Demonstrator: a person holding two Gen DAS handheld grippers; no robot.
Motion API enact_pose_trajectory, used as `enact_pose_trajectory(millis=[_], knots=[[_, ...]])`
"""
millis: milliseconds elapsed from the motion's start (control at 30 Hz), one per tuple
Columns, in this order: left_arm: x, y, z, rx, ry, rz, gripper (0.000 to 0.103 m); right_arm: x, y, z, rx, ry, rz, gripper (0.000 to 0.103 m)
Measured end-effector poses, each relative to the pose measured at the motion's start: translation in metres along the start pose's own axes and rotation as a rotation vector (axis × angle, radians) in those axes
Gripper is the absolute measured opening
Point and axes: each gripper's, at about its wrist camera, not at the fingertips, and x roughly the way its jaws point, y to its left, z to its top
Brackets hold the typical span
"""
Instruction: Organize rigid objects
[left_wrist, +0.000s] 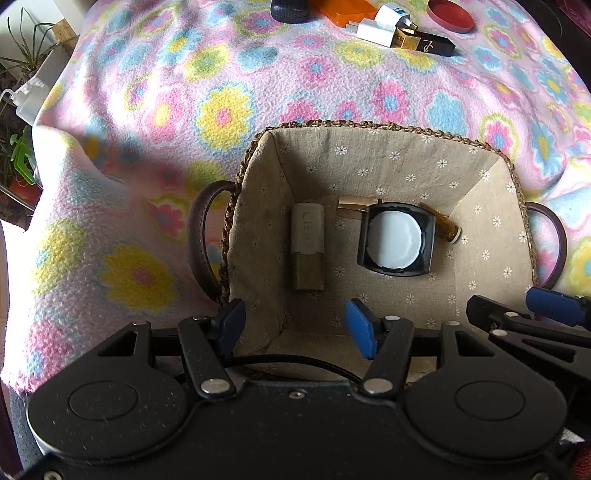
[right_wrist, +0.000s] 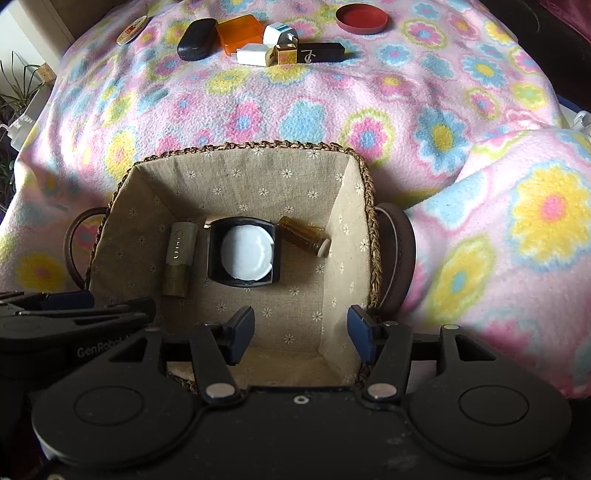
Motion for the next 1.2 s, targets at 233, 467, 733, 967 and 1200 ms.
enact_pose_trajectory(millis=[233,467,733,967,1200], knots=[[0.0,-0.0001,-0.0002,0.0,0.0,0.0,0.058,0.0001,-0.0006,0.0004,0.002,0.002,0.009,0.059],[0.0,-0.0002,-0.0004,0.0,0.0,0.0,0.059,0.0,-0.0003,0.0004,0.003,0.002,0.011,0.06],[0.0001,-0.0003,-0.0006,0.0,0.0,0.0,0.06,0.0,0.0,0.0004,0.004,0.002,0.012,0.062],[0.0002,-0.0003,-0.0008,0.0,0.001,0.0,0.06,0.0003,0.0005,0.0,0.004,0.002,0.013,0.063],[0.0002,-0.0004,-0.0009,0.0,0.001,0.0,0.06,0.0005,0.0004,-0.0001,0.006,0.003,0.014,0.063]])
